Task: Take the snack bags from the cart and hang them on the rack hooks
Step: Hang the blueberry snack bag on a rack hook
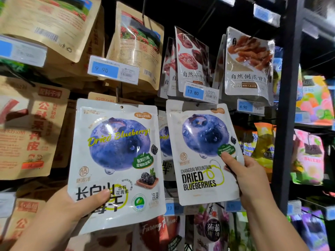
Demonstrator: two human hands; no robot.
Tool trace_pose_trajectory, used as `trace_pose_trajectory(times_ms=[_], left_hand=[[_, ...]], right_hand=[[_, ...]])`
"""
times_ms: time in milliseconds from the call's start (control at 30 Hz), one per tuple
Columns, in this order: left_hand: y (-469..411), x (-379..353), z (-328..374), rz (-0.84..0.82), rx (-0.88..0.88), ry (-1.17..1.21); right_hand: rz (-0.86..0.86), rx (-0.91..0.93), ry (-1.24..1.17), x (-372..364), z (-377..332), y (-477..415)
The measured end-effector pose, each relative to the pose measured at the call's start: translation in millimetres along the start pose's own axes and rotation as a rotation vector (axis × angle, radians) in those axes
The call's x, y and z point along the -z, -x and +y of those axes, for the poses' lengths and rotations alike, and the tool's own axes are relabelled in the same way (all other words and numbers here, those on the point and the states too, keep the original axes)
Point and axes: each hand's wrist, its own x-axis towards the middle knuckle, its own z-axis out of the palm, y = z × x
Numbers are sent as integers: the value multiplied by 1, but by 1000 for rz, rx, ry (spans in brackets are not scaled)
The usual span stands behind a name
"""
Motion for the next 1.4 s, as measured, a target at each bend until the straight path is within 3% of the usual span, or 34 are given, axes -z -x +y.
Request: trace_pose_trajectory(times_ms=[233,500,700,800,867,967,1033,1233,1400], left_hand=[[12,-15,19,-11,14,121],[17,-51,61,-63,13,399],[0,-70,63,-121,-17,380],[-11,-83,62,-159,-29,392],[-16,-93,64,-162,-17,392],[-20,-108,65,-178,-12,406],[-22,-113,63,-181,-14,428],[-18,-122,57,-259,-50,401],[-26,-135,57,-325,-10,346]], right_hand=[[-40,-44,43,-4,0,-10],[-29,-33,280,-25,25,-32],[-47,-118,471,-36,39,-28],[122,112,571,-40,33,-16],[54,215,423,-43,24,-6],[-269,45,60,-50,14,10],[-365,-20,-57,-50,13,15],[-358,180,35,-39,18,35],[-274,193,-15,-25,21,39]])
